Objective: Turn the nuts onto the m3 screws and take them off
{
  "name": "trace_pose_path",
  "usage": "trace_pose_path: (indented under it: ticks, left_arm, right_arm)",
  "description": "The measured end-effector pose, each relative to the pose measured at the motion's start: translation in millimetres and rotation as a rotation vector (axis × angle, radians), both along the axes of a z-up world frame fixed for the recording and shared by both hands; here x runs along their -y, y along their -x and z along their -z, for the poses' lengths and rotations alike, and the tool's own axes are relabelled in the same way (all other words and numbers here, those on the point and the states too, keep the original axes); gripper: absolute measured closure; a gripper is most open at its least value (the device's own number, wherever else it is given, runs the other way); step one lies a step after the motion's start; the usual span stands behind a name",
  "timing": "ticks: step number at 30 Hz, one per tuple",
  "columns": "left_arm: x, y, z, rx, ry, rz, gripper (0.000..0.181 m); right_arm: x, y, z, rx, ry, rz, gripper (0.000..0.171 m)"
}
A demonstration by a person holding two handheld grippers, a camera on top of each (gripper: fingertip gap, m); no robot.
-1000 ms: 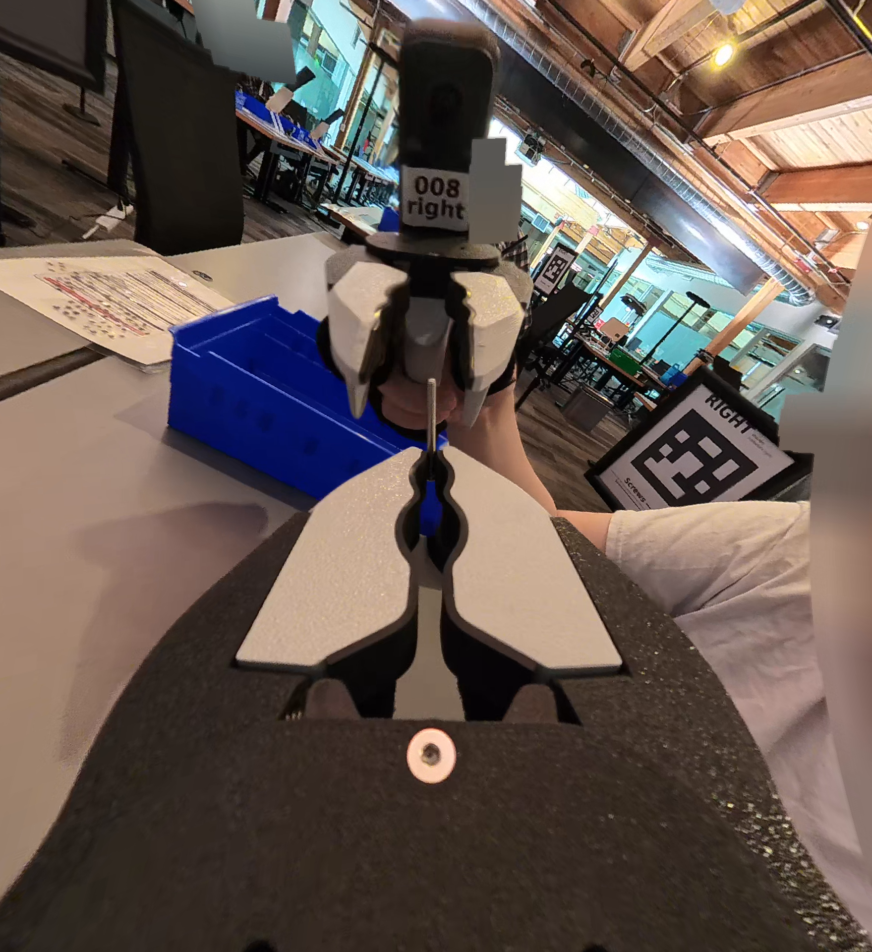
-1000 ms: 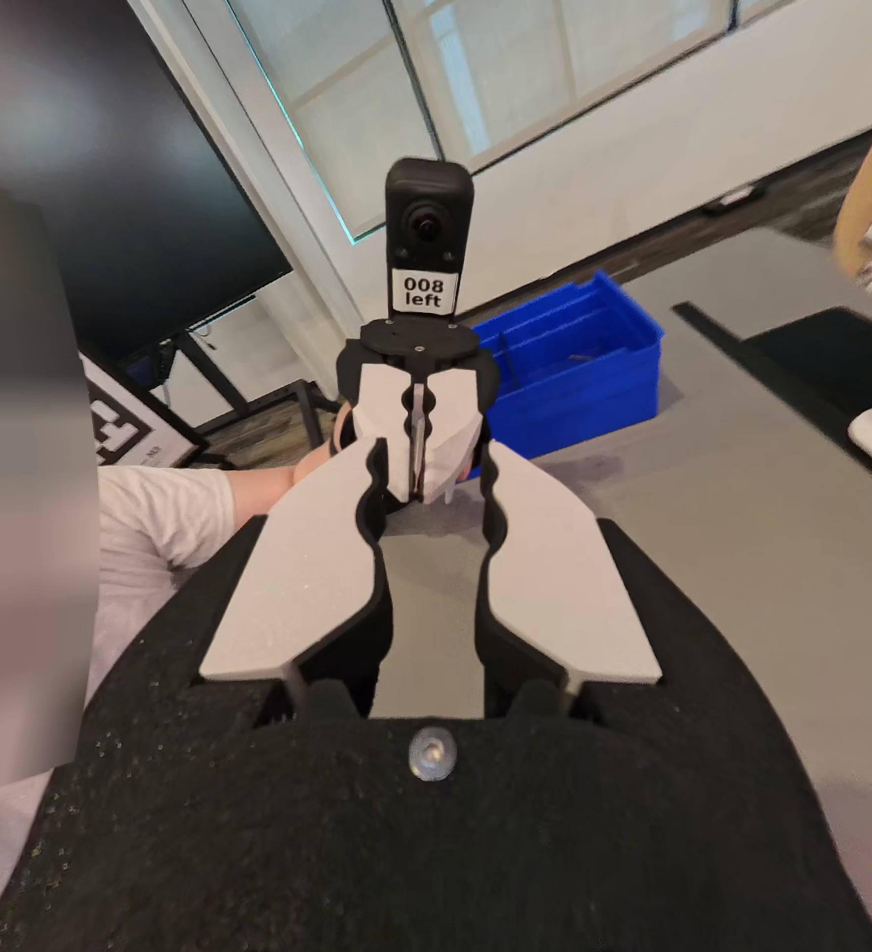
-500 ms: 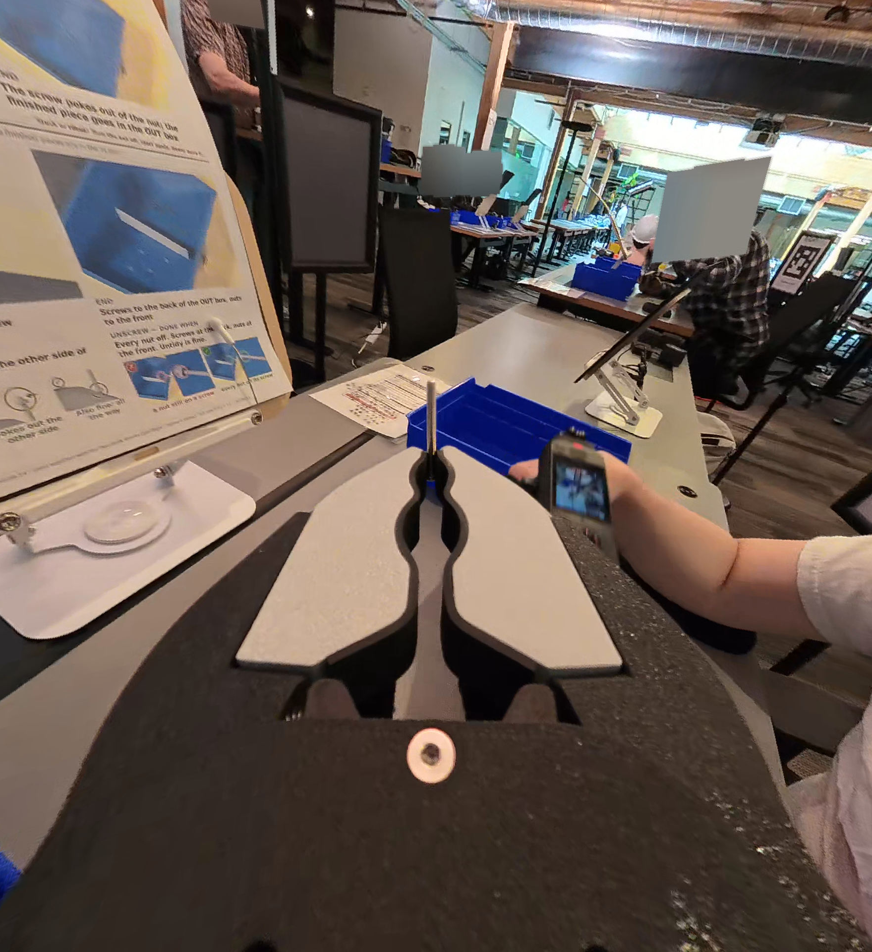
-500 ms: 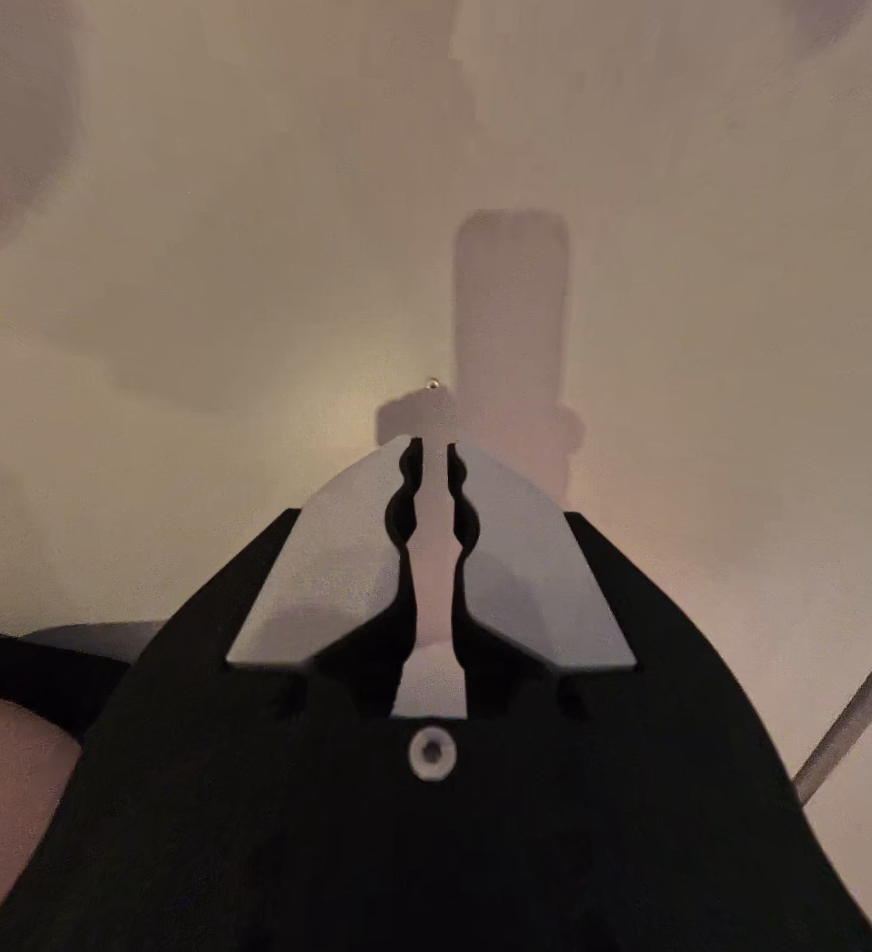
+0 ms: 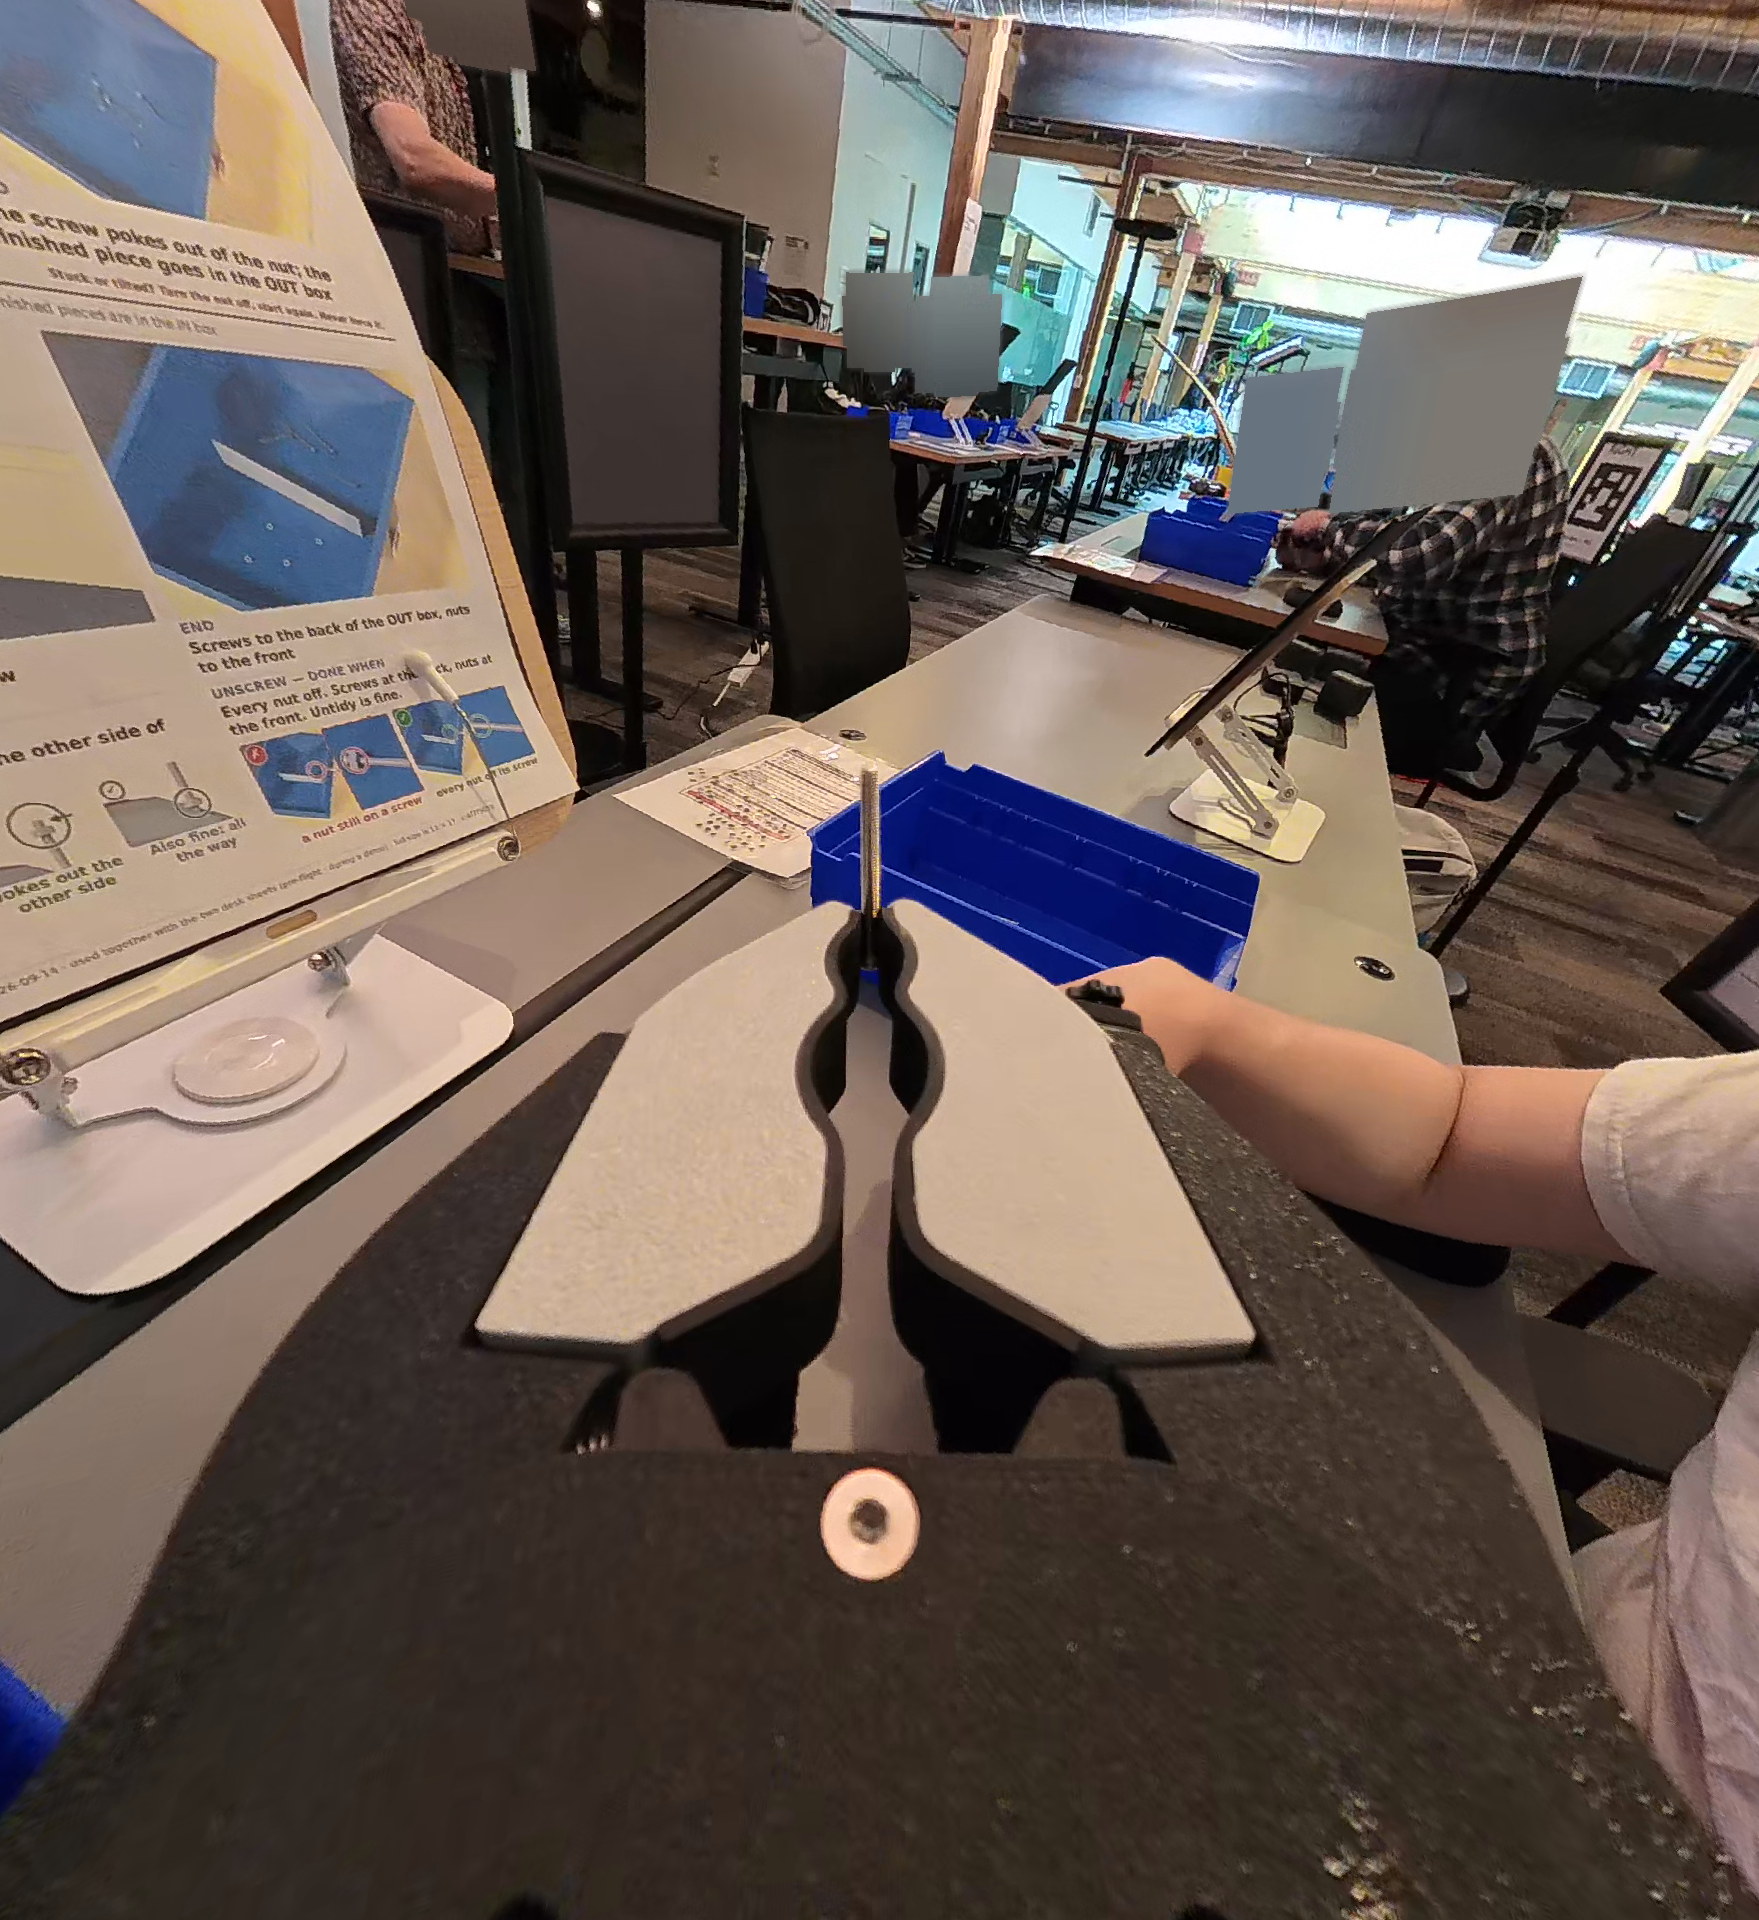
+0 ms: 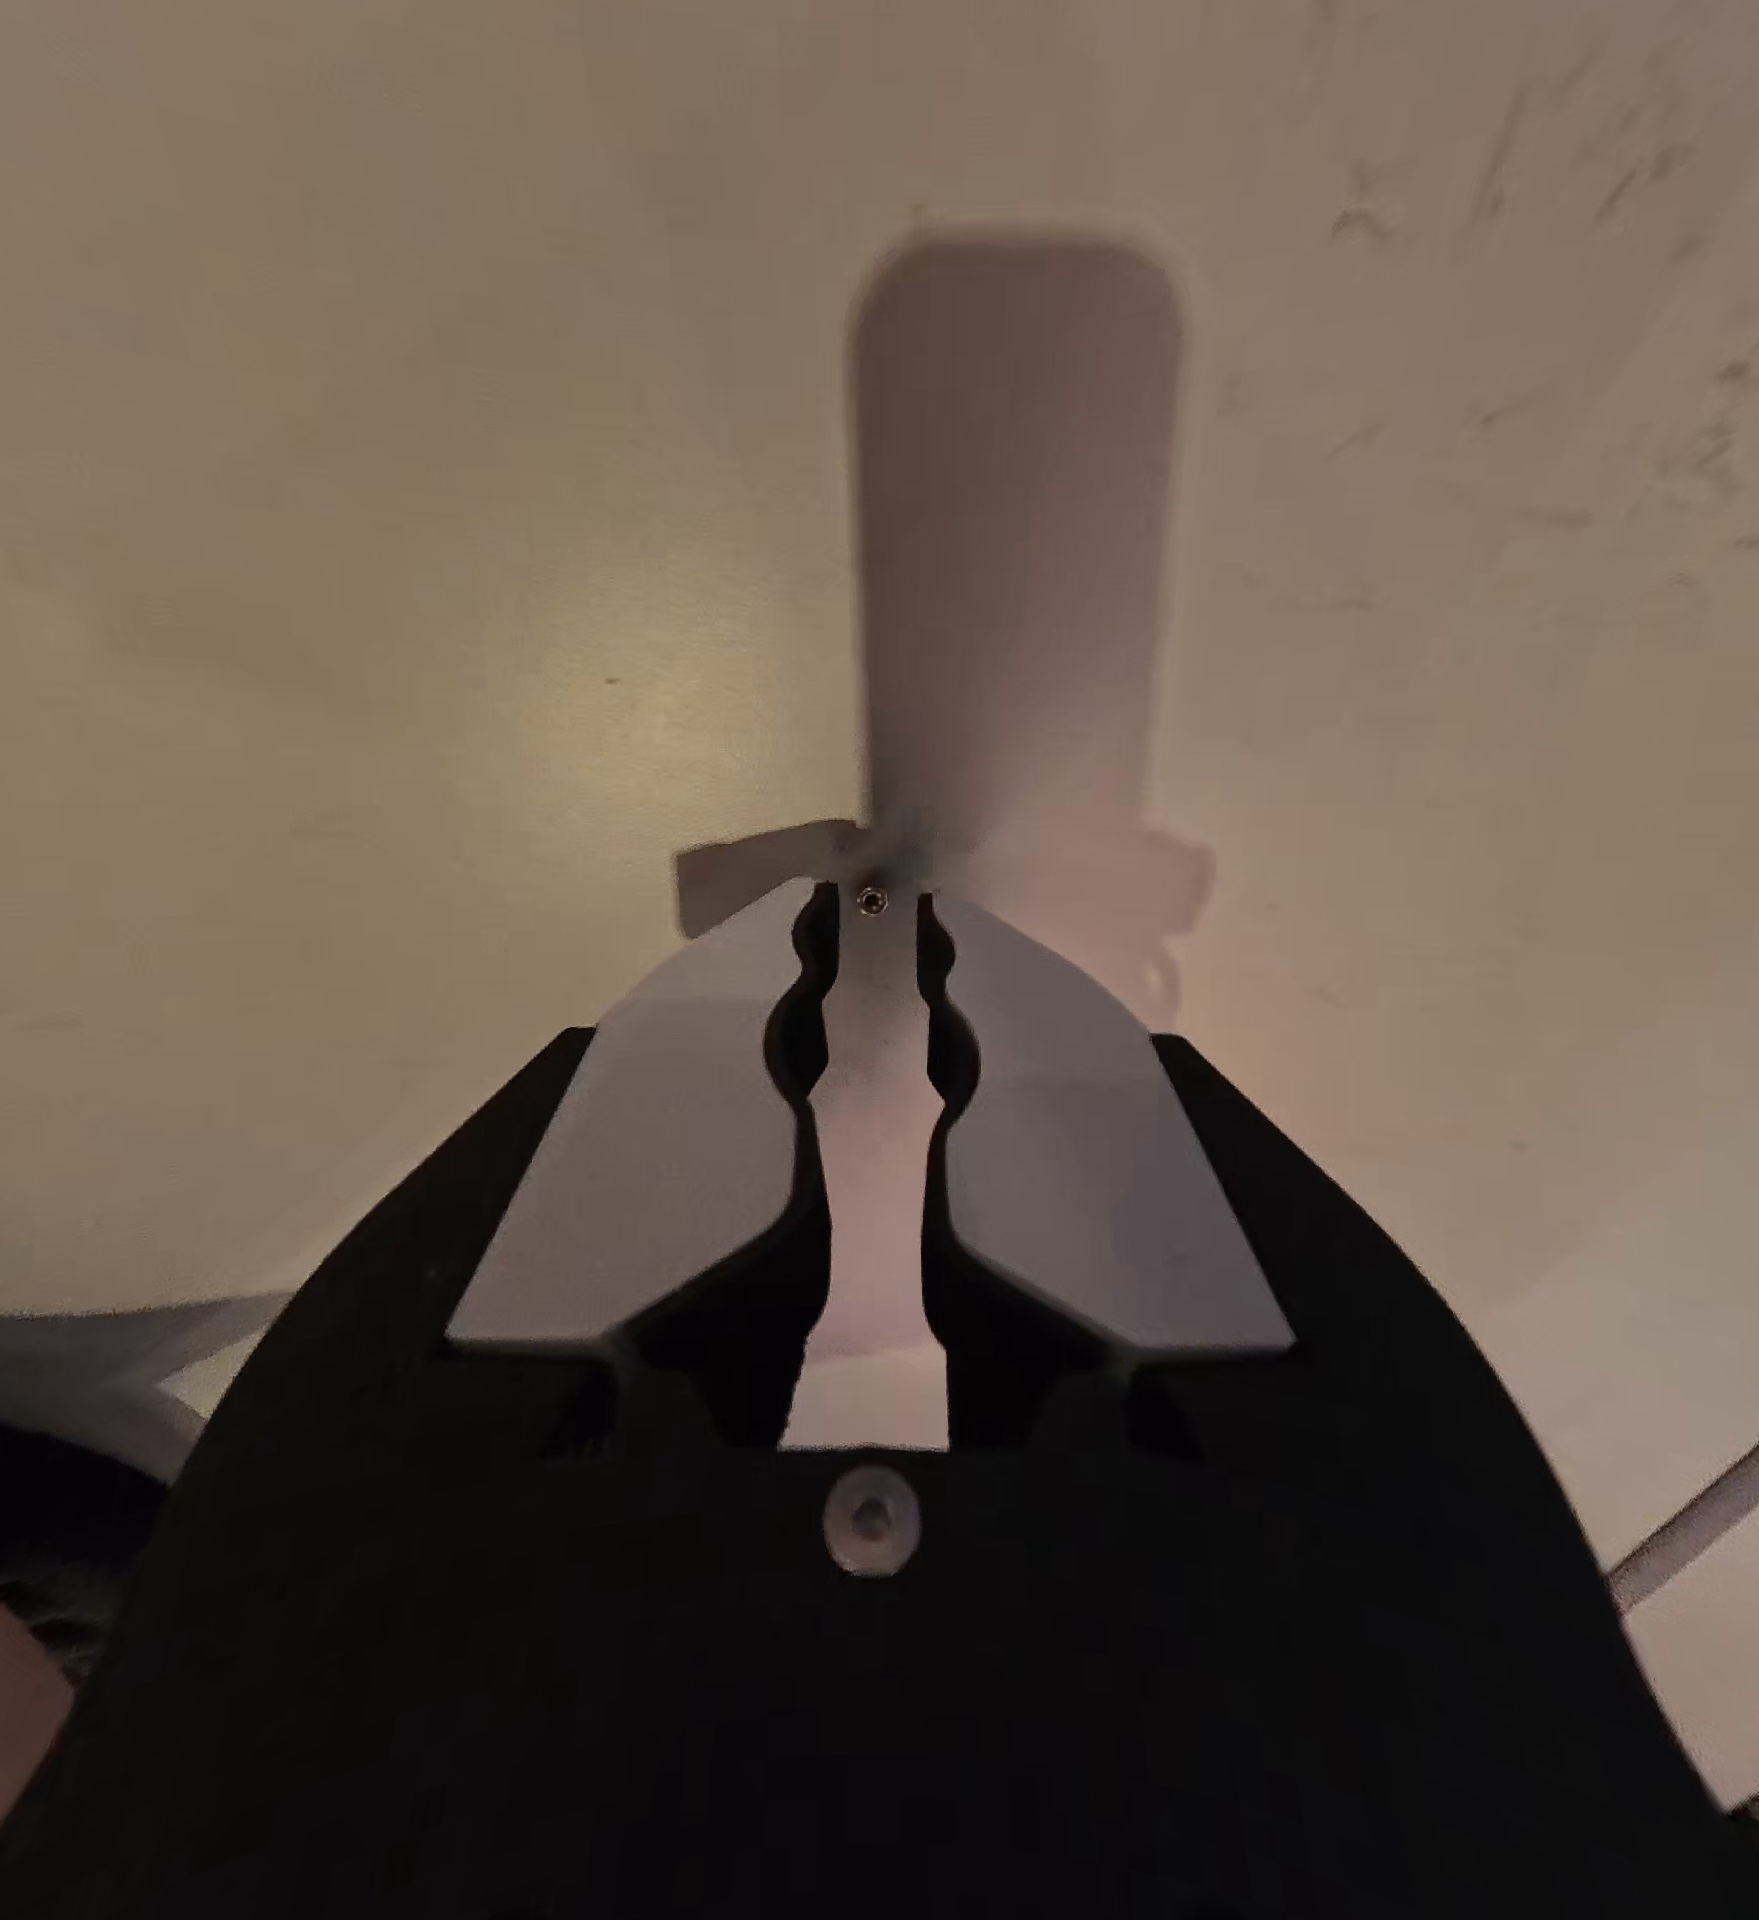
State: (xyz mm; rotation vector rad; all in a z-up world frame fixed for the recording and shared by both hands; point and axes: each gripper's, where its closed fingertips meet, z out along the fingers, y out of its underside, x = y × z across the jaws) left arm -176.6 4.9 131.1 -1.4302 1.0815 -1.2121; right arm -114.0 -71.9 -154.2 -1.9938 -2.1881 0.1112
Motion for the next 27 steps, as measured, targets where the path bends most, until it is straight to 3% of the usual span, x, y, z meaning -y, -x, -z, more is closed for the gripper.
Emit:
trace_pose_path:
  ticks: [27]
  left_arm:
    - [-1.1,2.0,2.7,-0.018,0.012,0.0,0.179]
  right_arm:
    - [-0.3,-1.2,5.7,0.017,0.03,0.042,0.165]
